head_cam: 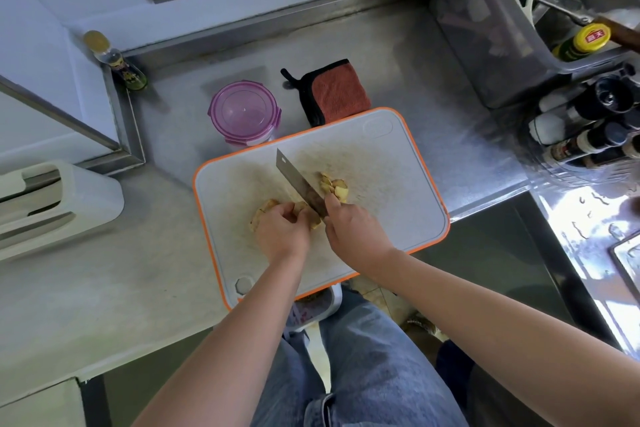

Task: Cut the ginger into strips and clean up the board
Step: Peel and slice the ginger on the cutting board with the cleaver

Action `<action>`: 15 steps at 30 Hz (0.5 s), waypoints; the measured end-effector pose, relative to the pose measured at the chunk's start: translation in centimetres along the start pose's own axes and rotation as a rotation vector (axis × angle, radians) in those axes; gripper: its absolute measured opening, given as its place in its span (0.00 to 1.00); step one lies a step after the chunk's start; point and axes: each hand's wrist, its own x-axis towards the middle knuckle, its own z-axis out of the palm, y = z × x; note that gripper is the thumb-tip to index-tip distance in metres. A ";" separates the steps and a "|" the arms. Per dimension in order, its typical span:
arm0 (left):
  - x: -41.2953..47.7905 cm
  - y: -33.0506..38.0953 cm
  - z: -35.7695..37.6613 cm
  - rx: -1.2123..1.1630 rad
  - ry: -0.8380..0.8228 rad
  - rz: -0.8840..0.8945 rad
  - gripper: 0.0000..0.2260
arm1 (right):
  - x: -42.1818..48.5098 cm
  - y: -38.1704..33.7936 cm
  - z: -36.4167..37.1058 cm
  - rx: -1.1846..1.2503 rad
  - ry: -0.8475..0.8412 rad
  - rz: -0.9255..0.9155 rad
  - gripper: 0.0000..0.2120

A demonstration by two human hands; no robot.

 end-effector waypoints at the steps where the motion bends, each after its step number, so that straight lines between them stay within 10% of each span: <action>1: 0.0 0.1 -0.1 -0.001 -0.001 -0.004 0.03 | 0.1 0.1 0.1 -0.029 -0.004 -0.012 0.04; 15: -0.4 -0.5 0.0 0.179 -0.014 0.145 0.20 | 0.8 3.1 -0.6 0.193 0.140 0.015 0.06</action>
